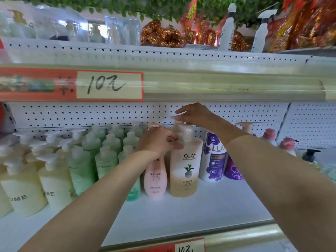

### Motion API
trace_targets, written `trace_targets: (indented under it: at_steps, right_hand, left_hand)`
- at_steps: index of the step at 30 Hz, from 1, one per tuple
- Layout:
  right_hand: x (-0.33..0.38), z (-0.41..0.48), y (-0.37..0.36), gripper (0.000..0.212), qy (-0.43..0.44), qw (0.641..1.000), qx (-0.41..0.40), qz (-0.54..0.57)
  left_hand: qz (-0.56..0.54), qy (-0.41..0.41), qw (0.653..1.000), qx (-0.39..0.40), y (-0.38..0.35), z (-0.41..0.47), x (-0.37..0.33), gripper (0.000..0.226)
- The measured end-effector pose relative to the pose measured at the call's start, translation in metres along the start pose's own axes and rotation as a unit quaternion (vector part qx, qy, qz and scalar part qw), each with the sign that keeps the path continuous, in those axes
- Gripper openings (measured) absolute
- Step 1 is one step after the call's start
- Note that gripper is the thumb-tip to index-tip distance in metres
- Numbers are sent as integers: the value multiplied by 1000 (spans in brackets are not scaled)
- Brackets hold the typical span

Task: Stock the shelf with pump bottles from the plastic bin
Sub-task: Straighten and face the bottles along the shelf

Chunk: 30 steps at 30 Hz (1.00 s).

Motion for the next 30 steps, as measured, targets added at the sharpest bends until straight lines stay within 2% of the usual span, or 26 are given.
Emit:
trace_targets:
  at_steps: [3, 7, 10, 12, 15, 20, 23, 26, 30]
  right_hand:
    - [-4, -9, 17, 38, -31, 998, -33, 33]
    - [-2, -25, 41, 27, -47, 996, -70, -29]
    - [-5, -42, 56, 52, -55, 990, -99, -86]
    - [-7, -56, 64, 54, -42, 987, -107, -113]
    - [-14, -72, 77, 54, -32, 986, -108, -123]
    - [-33, -83, 100, 60, -40, 977, -101, -181]
    - [-50, -90, 119, 61, -28, 974, -105, -199]
    - [-73, -99, 137, 59, -19, 973, -96, -207]
    - [-105, -105, 156, 58, 7, 973, -69, -219]
  left_hand:
    - [9, -5, 1000, 5, -1, 1, -1, 46]
    - [35, -15, 999, 18, -1, 2, -2, 37]
    - [71, -26, 997, 8, 6, -1, -10, 32]
    - [95, -24, 995, 10, 9, -4, -15, 30]
    - [105, -7, 994, 0, 13, -7, -21, 42]
    - [148, -26, 979, -136, 52, -4, -62, 79]
    - [116, -36, 982, -144, 45, 6, -97, 81]
    - [101, -13, 990, -102, 10, 16, -126, 81]
    - [76, 79, 990, -93, -36, 17, -140, 80]
Point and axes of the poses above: each hand's wrist, its own z-axis towards the middle knuckle, its own y-axis out of the back of the hand, x = y × z, the point moved 10 cm from there along z, towards the middle knuckle, and after that the axes turned 9 degrees about -y, right-handed, at the moved point
